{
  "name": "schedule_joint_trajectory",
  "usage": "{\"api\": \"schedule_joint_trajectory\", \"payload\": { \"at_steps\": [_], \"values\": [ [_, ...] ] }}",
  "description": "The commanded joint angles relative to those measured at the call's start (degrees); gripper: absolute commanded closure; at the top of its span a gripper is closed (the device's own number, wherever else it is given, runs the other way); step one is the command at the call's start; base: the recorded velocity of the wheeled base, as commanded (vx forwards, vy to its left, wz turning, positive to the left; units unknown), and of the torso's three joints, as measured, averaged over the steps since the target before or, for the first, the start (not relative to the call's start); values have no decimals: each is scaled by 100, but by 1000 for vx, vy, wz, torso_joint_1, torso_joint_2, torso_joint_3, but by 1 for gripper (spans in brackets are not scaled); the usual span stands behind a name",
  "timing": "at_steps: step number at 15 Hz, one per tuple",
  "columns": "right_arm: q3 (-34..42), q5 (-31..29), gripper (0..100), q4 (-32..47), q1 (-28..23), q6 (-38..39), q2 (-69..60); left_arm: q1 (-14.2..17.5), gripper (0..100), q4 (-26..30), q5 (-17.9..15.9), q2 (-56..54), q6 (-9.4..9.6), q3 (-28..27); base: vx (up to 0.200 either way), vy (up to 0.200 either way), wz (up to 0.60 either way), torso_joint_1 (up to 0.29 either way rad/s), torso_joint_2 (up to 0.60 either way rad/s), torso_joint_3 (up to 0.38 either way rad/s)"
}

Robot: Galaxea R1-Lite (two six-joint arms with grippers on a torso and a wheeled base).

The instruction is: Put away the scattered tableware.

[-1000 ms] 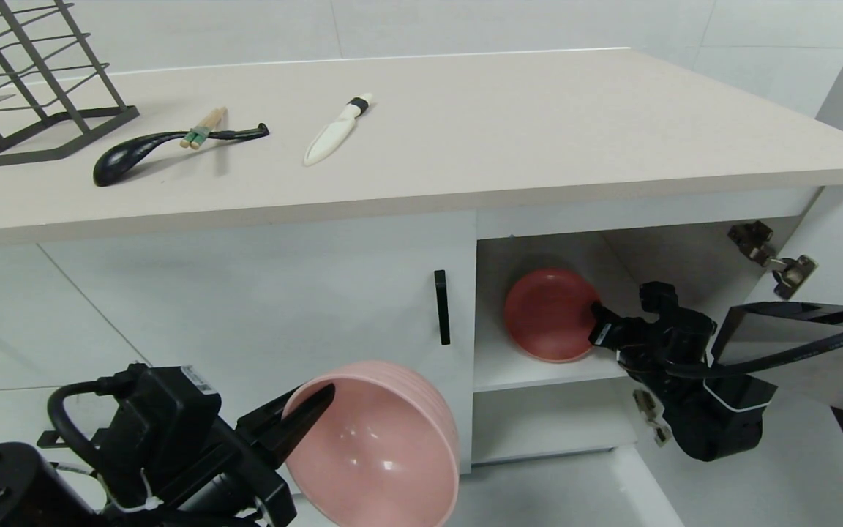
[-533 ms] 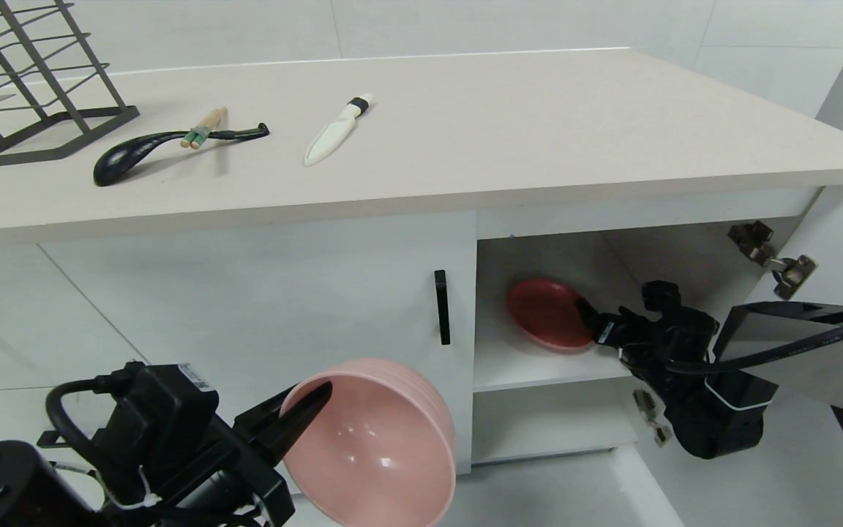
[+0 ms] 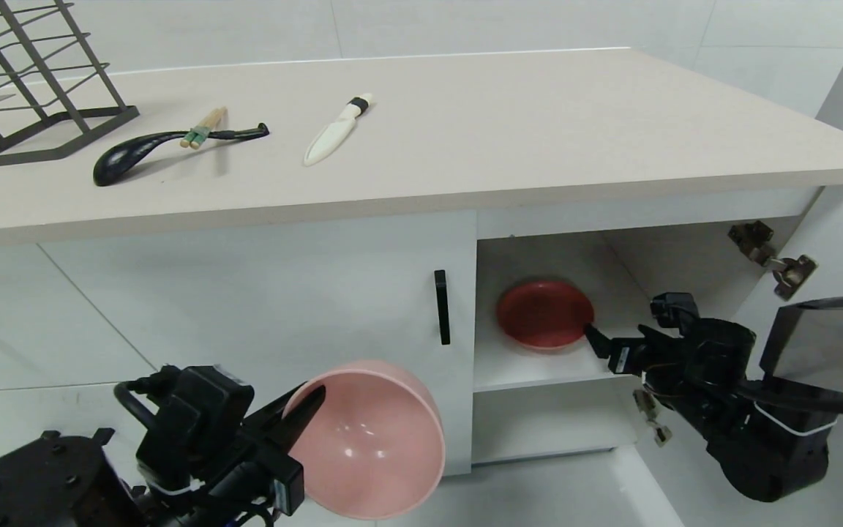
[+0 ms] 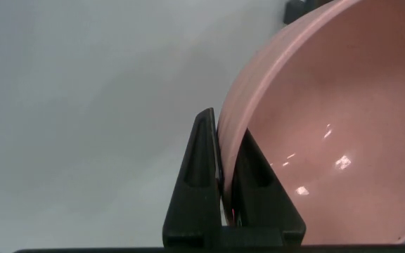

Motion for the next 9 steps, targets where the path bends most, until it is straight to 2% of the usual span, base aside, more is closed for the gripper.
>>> {"api": "schedule_joint_trajectory", "payload": {
  "at_steps": [1, 3, 4, 5, 7, 9],
  "values": [
    [780, -4, 0, -6, 430, -138, -1037, -254, 100, -6, 4, 136, 134, -42, 0, 0, 0, 0, 0, 0],
    [1211, 5, 0, -6, 579, -630, -1678, -404, 100, -6, 4, 154, 591, -59, 0, 0, 0, 0, 0, 0],
    [1211, 5, 0, -6, 579, -630, -1678, -404, 100, -6, 4, 154, 591, -59, 0, 0, 0, 0, 0, 0],
    [1510, -4, 0, -6, 650, -946, -2276, -421, 100, -6, 4, 285, 1030, -279, 0, 0, 0, 0, 0, 0],
    [1931, -4, 0, -6, 641, -973, -3014, -457, 100, -6, 30, 584, 1109, -894, 0, 0, 0, 0, 0, 0],
    [2327, 5, 0, -6, 641, -1104, -3691, -764, 100, -6, 92, 857, 1109, -1228, 0, 0, 0, 0, 0, 0]
  ]
}}
